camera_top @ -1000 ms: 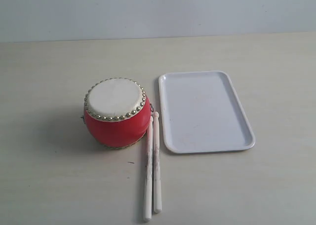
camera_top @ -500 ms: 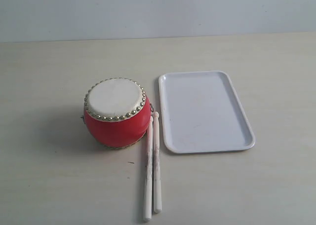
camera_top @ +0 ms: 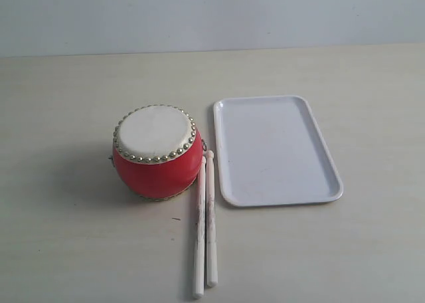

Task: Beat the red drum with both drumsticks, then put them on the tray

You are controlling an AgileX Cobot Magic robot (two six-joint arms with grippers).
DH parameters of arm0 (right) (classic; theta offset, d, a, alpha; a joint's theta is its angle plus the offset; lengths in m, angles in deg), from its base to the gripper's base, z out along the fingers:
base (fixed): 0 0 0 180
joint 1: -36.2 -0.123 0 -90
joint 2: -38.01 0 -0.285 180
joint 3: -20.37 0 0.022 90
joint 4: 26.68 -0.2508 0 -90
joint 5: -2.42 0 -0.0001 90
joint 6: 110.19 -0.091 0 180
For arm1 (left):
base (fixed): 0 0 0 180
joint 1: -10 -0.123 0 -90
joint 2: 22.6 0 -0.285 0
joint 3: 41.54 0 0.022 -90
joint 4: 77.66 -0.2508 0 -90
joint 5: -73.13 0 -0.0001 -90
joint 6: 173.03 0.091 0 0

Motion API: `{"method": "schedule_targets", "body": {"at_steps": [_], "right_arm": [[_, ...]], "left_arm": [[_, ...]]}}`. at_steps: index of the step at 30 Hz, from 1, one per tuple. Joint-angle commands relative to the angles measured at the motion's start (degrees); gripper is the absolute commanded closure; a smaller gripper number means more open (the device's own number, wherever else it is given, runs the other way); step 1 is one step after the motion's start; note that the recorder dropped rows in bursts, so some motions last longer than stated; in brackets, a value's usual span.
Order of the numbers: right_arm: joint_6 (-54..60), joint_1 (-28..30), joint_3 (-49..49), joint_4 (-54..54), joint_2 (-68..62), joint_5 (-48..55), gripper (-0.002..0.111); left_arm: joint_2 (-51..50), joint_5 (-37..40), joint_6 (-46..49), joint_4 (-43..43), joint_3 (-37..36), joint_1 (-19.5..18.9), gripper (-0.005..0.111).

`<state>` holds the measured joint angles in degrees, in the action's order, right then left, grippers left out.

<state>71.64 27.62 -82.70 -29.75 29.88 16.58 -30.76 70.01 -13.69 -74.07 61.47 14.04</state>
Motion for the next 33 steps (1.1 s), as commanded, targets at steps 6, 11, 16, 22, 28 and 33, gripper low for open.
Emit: {"method": "schedule_targets", "body": {"at_steps": [6,11,16,22,28,33], "right_arm": [[0.0,0.3,0.3,0.3,0.3,-0.8,0.108],[0.0,0.3,0.3,0.3,0.3,-0.8,0.108],[0.0,0.3,0.3,0.3,0.3,-0.8,0.108],[0.0,0.3,0.3,0.3,0.3,-0.8,0.108],[0.0,0.3,0.3,0.3,0.3,-0.8,0.108],[0.0,0.3,0.3,0.2,0.3,-1.8,0.108]], "left_arm": [[0.4,-1.0,-10.0,-0.1,0.2,0.0,0.107],[-0.9,-7.0,-10.6,-7.1,7.7,0.0,0.107],[-12.4,-10.4,-30.0,-32.0,20.7,0.0,0.107],[-33.0,-34.1,-74.5,-84.2,35.4,0.0,0.107],[-48.7,-42.7,-95.0,-103.5,47.6,0.1,0.107],[-53.6,-43.1,-94.1,-103.5,48.0,3.4,0.107]]}}
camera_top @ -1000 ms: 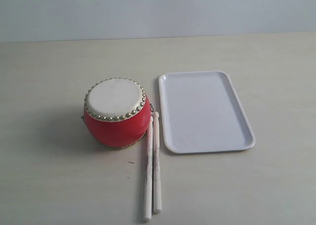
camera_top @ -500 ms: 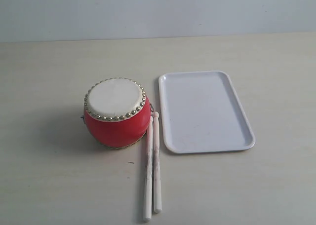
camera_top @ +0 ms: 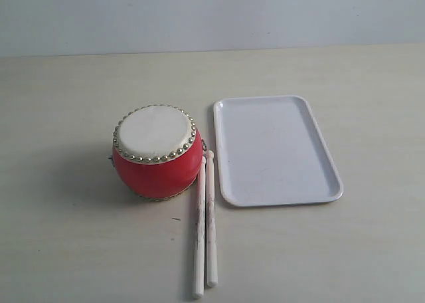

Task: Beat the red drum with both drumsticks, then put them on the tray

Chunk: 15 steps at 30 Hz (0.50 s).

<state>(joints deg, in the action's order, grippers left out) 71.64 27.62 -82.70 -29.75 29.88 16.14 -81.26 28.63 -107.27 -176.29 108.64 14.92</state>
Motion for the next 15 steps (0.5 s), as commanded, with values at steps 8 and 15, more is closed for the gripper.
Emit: {"method": "schedule_targets", "body": {"at_steps": [8,15], "right_arm": [[0.0,0.3,0.3,0.2,0.3,-1.4,0.108],[0.0,0.3,0.3,0.2,0.3,-1.5,0.108]], "left_arm": [[-3.8,24.9,30.3,-1.3,0.8,10.4,0.107],[-3.8,48.3,70.2,-1.3,-0.2,21.5,0.107]]}}
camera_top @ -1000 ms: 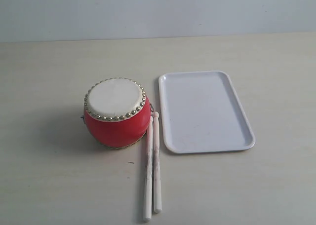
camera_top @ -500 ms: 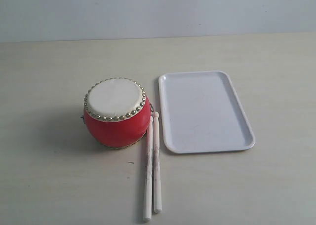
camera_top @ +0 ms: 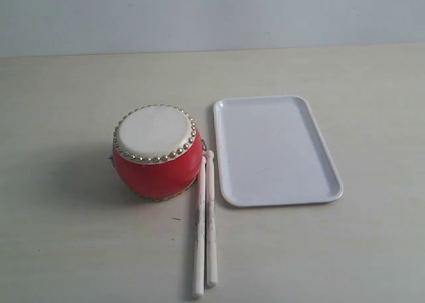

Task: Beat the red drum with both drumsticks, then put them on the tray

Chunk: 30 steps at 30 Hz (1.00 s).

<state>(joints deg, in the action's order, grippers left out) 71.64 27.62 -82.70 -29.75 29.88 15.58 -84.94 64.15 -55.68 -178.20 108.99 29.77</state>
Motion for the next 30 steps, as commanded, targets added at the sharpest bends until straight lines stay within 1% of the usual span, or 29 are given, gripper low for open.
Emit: {"method": "schedule_targets", "body": {"at_steps": [1,3,4,5,6,7,9,10,11,13,15,16,19,21,23,30], "right_arm": [[0.0,0.3,0.3,0.2,0.3,-0.9,0.108],[0.0,0.3,0.3,0.2,0.3,-0.9,0.108],[0.0,0.3,0.3,0.2,0.3,-0.9,0.108],[0.0,0.3,0.3,-0.1,0.3,-0.9,0.108],[0.0,0.3,0.3,-0.1,0.3,-0.9,0.108],[0.0,0.3,0.3,-0.1,0.3,-0.9,0.108],[0.0,0.3,0.3,-0.1,0.3,-1.0,0.108],[0.0,0.3,0.3,-0.1,0.3,-1.0,0.108],[0.0,0.3,0.3,-0.1,0.3,-1.0,0.108],[0.0,0.3,0.3,-0.1,0.3,-1.0,0.108],[0.0,0.3,0.3,-0.1,0.3,-1.0,0.108],[0.0,0.3,0.3,-0.1,0.3,-1.0,0.108],[0.0,0.3,0.3,-0.1,0.3,-1.0,0.108],[0.0,0.3,0.3,-0.1,0.3,-1.0,0.108],[0.0,0.3,0.3,-0.1,0.3,-1.0,0.108],[0.0,0.3,0.3,-0.1,0.3,-1.0,0.108]], "left_arm": [[-0.2,16.2,17.6,0.7,-0.6,9.1,0.107],[-0.8,23.6,15.8,8.3,-0.5,13.9,0.107],[-1.7,28.8,15.8,13.1,0.0,17.1,0.107],[-2.4,32.2,16.1,18.4,0.6,19.4,0.107],[-3.6,35.3,17.9,21.8,1.3,21.7,0.107],[-5.5,40.3,20.1,27.0,2.8,25.2,0.107],[-9.4,48.9,20.7,36.0,6.9,29.9,0.107],[-11.9,53.3,21.0,45.0,9.8,31.9,0.107],[-14.4,57.1,22.3,51.3,12.8,33.1,0.107],[-19.5,62.1,27.9,64.6,17.9,33.6,0.107],[-23.5,64.2,32.7,75.2,21.2,33.5,0.107],[-25.4,65.0,34.6,80.0,22.4,33.5,0.107],[-29.3,65.7,39.0,90.1,23.8,33.5,0.107],[-31.1,65.5,39.8,94.6,23.8,33.5,0.107],[-32.4,65.7,39.3,96.8,23.8,33.5,0.107],[-36.4,65.8,31.6,98.4,23.8,33.5,0.107]]}}
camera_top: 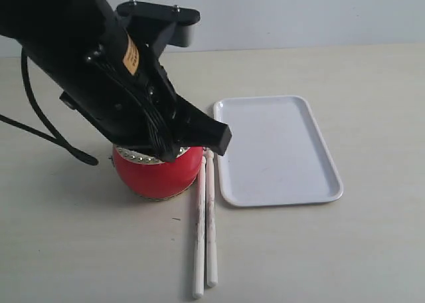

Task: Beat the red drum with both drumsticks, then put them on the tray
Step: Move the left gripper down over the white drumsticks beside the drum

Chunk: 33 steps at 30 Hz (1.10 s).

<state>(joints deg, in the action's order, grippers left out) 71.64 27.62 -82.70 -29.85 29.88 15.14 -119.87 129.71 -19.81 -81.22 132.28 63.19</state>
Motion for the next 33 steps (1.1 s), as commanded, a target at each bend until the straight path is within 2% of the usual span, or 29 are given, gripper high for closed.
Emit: {"method": "schedule_targets", "body": {"at_steps": [1,4,7,13,17,21,29,31,33], "right_arm": [[0.0,0.3,0.3,0.0,0.3,-0.6,0.108],[0.0,0.3,0.3,0.0,0.3,-0.6,0.108],[0.0,0.3,0.3,0.0,0.3,-0.6,0.108],[-0.1,0.3,0.3,0.0,0.3,-0.6,0.108],[-0.6,0.3,0.3,0.0,0.3,-0.6,0.108],[-0.6,0.3,0.3,0.0,0.3,-0.6,0.108],[-1.0,0.3,0.3,0.0,0.3,-0.6,0.108],[-1.0,0.3,0.3,0.0,0.3,-0.6,0.108],[-1.0,0.3,0.3,0.0,0.3,-0.6,0.108]], "left_arm": [[-2.1,0.7,-5.9,1.7,0.5,0.0,0.107],[-4.0,2.6,-6.4,3.6,-0.1,0.0,0.107],[-5.2,0.9,-6.5,4.2,-1.9,0.0,0.107],[-6.9,-14.3,-7.1,4.7,-9.6,2.7,0.107],[-7.4,-26.4,-14.8,1.9,-14.6,4.7,0.107],[-8.5,-37.1,-20.1,0.9,-18.4,5.0,0.107],[-12.1,-37.1,-20.1,-0.2,-19.5,5.0,0.105],[-12.8,-37.0,-20.1,-0.2,-19.5,5.0,0.097],[-13.2,-36.9,-20.1,-0.2,-19.5,5.0,0.084]]}}
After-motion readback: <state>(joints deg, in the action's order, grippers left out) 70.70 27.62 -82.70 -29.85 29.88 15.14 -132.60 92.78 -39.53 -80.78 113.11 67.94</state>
